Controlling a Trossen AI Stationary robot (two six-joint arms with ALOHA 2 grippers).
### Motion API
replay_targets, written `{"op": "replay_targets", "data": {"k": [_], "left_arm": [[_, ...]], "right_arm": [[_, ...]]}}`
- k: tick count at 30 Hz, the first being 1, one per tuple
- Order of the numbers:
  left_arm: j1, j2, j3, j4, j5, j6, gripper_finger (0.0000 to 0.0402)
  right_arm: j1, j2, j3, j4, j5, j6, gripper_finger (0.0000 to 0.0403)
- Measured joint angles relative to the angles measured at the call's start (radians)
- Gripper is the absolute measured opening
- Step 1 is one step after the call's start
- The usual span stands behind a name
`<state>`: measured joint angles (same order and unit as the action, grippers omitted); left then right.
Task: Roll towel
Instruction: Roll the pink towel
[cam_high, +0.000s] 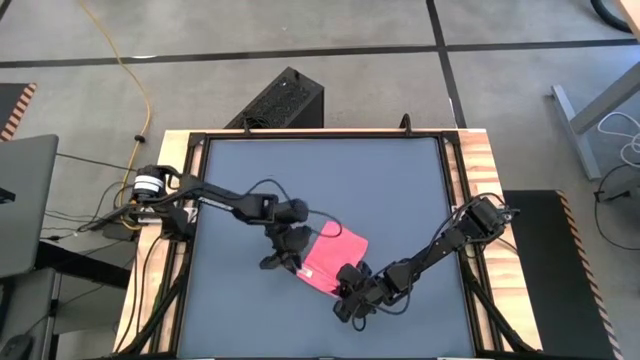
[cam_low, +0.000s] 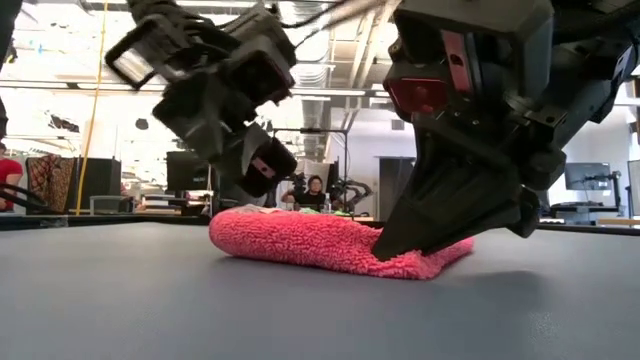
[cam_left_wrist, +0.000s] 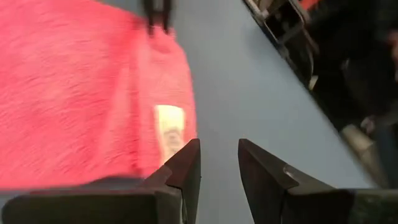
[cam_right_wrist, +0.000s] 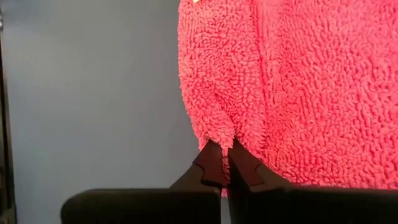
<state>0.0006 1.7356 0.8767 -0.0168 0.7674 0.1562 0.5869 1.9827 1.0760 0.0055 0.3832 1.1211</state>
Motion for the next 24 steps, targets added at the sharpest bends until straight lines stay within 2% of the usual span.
{"op": "replay_targets", "data": {"k": [4, 9, 17, 24], "left_arm": [[-0.055, -0.001, -0.065, 0.092, -0.062, 0.104, 0.0096], [-0.071, -0.001, -0.072, 0.100, -0.090, 0.205, 0.0099], [-0.114, -0.001, -0.072, 0.107, -0.133, 0.505, 0.0125], [-0.153, -0.002, -0.072, 0.138, -0.354, 0.685, 0.0189]], "right_arm": [[0.000, 0.000, -0.011, 0.018, 0.001, 0.044, 0.0019], [0.004, 0.000, -0.036, 0.073, 0.002, 0.097, 0.0019], [0.003, 0.000, -0.076, 0.171, -0.012, 0.137, 0.0019], [0.003, 0.000, -0.079, 0.187, -0.022, 0.139, 0.0019]]}}
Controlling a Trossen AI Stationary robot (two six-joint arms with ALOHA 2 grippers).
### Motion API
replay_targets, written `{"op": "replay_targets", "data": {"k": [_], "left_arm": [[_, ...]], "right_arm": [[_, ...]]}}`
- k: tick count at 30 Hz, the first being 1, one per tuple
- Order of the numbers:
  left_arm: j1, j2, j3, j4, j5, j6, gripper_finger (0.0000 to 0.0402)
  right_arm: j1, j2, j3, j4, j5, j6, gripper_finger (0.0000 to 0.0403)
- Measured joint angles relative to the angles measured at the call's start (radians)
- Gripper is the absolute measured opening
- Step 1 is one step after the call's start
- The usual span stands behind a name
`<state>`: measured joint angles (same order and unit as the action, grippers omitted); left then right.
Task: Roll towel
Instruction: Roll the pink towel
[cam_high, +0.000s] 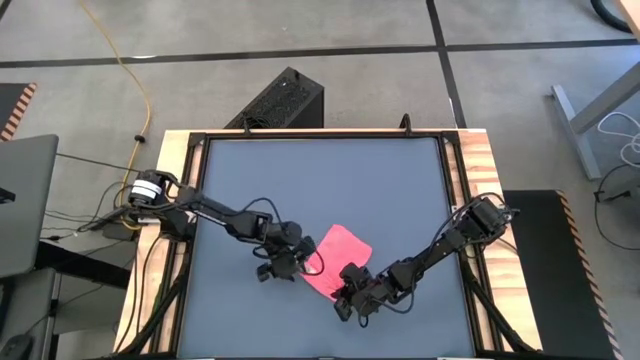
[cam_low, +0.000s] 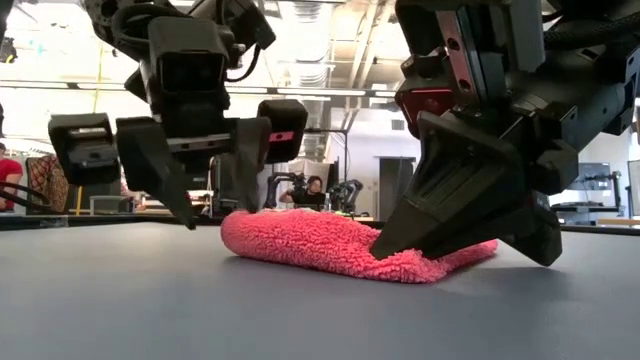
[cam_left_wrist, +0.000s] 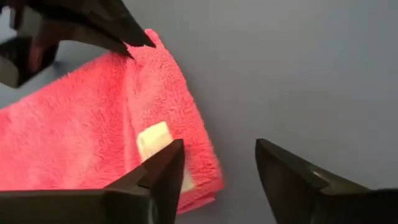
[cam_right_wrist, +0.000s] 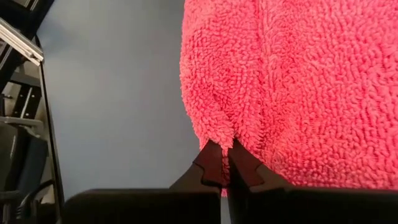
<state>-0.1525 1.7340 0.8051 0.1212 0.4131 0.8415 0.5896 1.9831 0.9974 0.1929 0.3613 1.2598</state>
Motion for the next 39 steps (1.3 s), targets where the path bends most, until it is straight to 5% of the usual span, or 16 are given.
{"op": "replay_targets", "data": {"k": [8, 22, 30, 39], "left_arm": [[-0.013, 0.001, 0.001, 0.001, -0.060, 0.101, 0.0233], [-0.002, 0.002, 0.001, -0.030, -0.070, 0.107, 0.0206], [-0.002, 0.002, 0.002, 0.149, -0.171, 0.038, 0.0204], [-0.030, 0.001, 0.002, -0.006, -0.100, 0.096, 0.0204]], "right_arm": [[-0.001, 0.000, 0.002, 0.006, -0.023, 0.016, 0.0019], [-0.002, 0.000, 0.002, 0.005, -0.027, 0.021, 0.0020], [-0.002, 0.000, 0.002, 0.004, -0.027, 0.023, 0.0020], [-0.002, 0.000, 0.001, 0.004, -0.027, 0.023, 0.0020]]}}
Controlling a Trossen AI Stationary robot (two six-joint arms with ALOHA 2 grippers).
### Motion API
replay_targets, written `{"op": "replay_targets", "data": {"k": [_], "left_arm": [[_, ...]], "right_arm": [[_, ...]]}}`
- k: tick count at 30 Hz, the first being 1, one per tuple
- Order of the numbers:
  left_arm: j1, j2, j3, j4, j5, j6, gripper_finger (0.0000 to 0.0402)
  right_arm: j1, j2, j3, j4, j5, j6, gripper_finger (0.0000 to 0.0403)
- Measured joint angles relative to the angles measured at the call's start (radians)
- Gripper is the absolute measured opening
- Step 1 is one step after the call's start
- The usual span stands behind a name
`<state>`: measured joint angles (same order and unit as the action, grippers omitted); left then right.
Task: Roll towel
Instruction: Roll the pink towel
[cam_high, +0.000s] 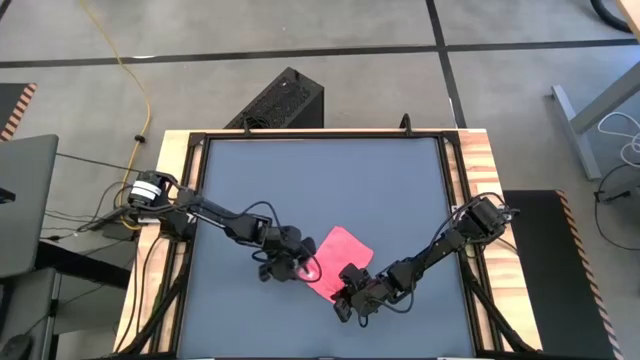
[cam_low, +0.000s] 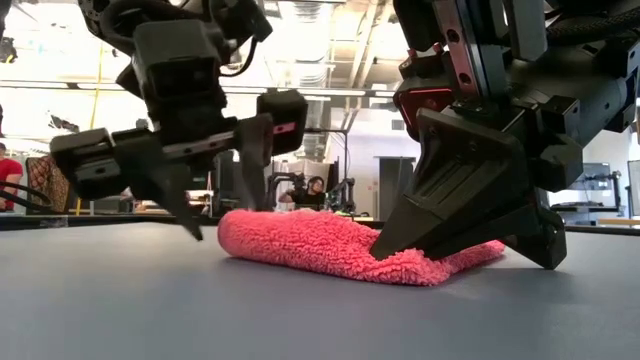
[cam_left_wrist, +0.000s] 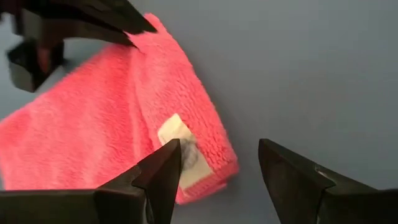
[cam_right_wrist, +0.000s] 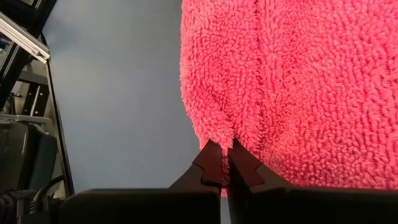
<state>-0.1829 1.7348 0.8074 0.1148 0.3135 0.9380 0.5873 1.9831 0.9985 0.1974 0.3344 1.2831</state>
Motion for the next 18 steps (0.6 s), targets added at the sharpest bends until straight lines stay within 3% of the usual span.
{"op": "replay_targets", "data": {"k": [10, 18], "left_arm": [[-0.022, 0.001, 0.000, -0.011, -0.012, 0.060, 0.0204], [-0.018, 0.085, 0.002, 0.054, -0.029, 0.058, 0.0204]], "right_arm": [[0.000, 0.000, 0.000, 0.004, 0.000, 0.000, 0.0020], [0.001, 0.000, -0.001, 0.021, -0.001, 0.019, 0.0021]]}}
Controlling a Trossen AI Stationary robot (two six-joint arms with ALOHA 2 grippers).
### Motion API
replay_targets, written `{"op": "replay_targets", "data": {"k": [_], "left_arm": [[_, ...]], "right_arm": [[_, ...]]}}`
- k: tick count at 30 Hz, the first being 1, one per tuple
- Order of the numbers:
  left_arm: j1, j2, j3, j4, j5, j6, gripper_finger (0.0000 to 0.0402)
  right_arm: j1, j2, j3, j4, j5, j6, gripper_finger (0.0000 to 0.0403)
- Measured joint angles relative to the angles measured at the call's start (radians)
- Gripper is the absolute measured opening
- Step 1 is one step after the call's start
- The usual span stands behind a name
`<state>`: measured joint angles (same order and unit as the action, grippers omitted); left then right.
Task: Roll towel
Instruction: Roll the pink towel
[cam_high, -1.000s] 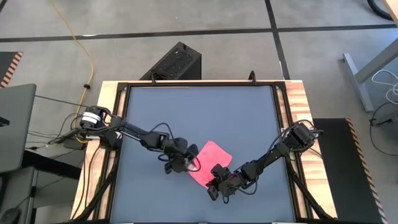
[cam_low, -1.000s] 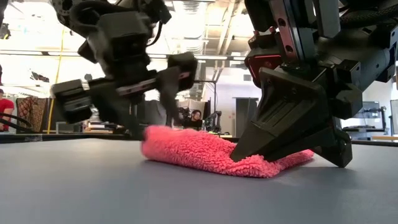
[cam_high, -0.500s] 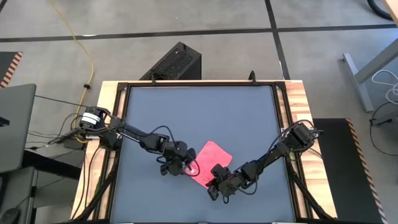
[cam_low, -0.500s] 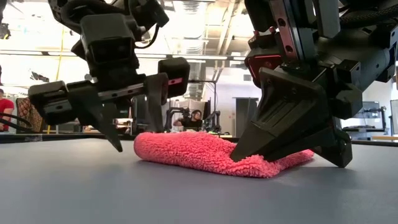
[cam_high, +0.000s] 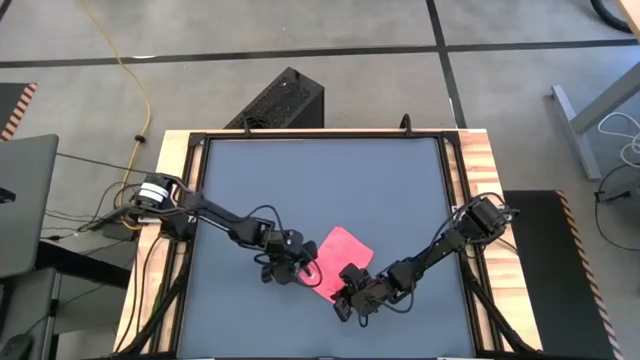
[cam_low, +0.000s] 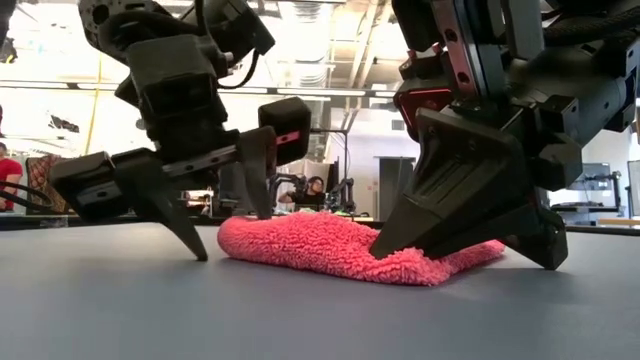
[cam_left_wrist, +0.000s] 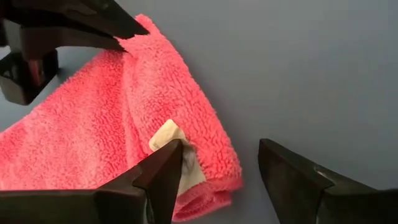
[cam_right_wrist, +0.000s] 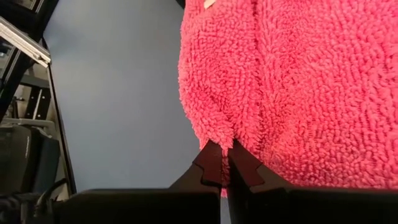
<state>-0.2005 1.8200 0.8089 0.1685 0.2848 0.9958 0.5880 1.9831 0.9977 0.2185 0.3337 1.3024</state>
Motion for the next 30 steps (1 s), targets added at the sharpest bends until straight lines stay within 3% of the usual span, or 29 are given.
{"op": "replay_targets", "data": {"k": [5, 15, 22, 26, 30], "left_arm": [[0.002, 0.010, 0.000, 0.029, -0.009, -0.072, 0.0191], [0.005, 0.014, -0.001, 0.008, -0.070, -0.098, 0.0121], [0.007, 0.015, 0.000, -0.022, -0.096, -0.195, 0.0032], [0.018, 0.014, 0.003, -0.065, -0.039, -0.310, 0.0009], [0.049, 0.014, 0.003, -0.122, 0.097, -0.446, 0.0004]], "right_arm": [[0.003, 0.000, 0.000, 0.003, 0.000, 0.013, 0.0021], [0.001, -0.006, 0.000, 0.005, -0.002, 0.014, 0.0021], [0.003, -0.007, 0.001, 0.005, -0.002, 0.060, 0.0021], [0.010, -0.007, 0.002, 0.005, 0.006, 0.111, 0.0021], [0.010, -0.008, 0.002, 0.001, 0.015, 0.170, 0.0021]]}}
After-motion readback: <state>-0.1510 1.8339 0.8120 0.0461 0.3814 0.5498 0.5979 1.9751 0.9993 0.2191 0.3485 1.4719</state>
